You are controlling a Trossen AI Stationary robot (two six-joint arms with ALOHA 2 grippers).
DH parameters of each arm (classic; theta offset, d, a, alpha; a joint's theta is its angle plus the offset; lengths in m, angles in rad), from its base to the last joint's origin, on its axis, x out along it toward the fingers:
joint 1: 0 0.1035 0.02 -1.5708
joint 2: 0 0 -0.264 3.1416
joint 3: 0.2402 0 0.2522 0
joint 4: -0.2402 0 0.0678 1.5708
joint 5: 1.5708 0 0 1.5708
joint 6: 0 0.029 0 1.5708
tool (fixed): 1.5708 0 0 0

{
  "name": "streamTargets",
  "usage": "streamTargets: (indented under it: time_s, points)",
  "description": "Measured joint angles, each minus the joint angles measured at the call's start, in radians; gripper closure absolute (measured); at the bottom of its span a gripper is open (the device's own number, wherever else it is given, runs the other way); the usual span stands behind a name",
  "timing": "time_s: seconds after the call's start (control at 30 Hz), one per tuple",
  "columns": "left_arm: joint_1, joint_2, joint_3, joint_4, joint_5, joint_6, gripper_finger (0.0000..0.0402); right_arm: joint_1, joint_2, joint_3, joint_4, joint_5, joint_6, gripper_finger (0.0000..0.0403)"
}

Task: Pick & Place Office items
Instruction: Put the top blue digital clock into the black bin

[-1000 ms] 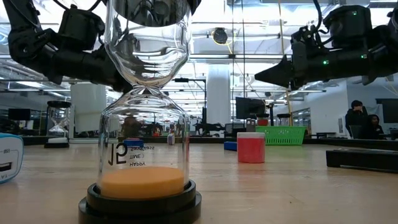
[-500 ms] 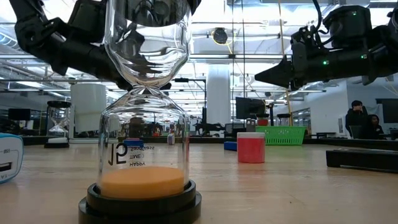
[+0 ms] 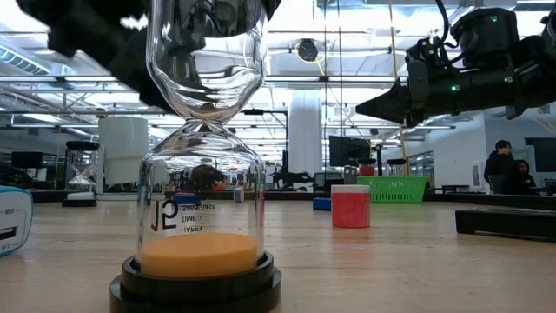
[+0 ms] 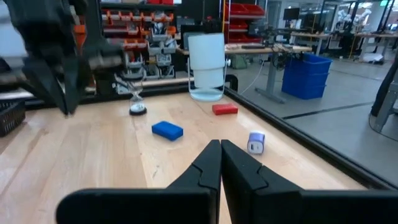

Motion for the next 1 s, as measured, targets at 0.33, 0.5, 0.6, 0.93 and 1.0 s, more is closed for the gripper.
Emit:
streamTargets:
  time_s: [0.33, 0.5, 0.6, 0.93, 1.0]
  points:
    - [-0.026, -0.035, 0.198, -0.635, -0.111, -0.292, 0.0375, 0.000, 0.000, 0.000, -0.020, 0.000, 0.000, 0.0399]
    - [0.090, -0.034, 0.216, -0.687, -0.001, -0.292, 0.0344, 0.000, 0.000, 0.000, -0.019, 0.000, 0.000, 0.0399]
    - [0.160, -0.035, 0.223, -0.686, 0.009, -0.260, 0.0303, 0.000, 0.000, 0.000, -0.018, 0.000, 0.000, 0.0399]
    - [0.346, -0.013, 0.223, -0.699, 0.019, -0.234, 0.0147, 0.000, 0.000, 0.000, -0.018, 0.000, 0.000, 0.0399]
    - [0.373, 0.014, 0.223, -0.703, 0.036, -0.220, 0.0123, 0.000, 0.000, 0.000, -0.018, 0.000, 0.000, 0.0398]
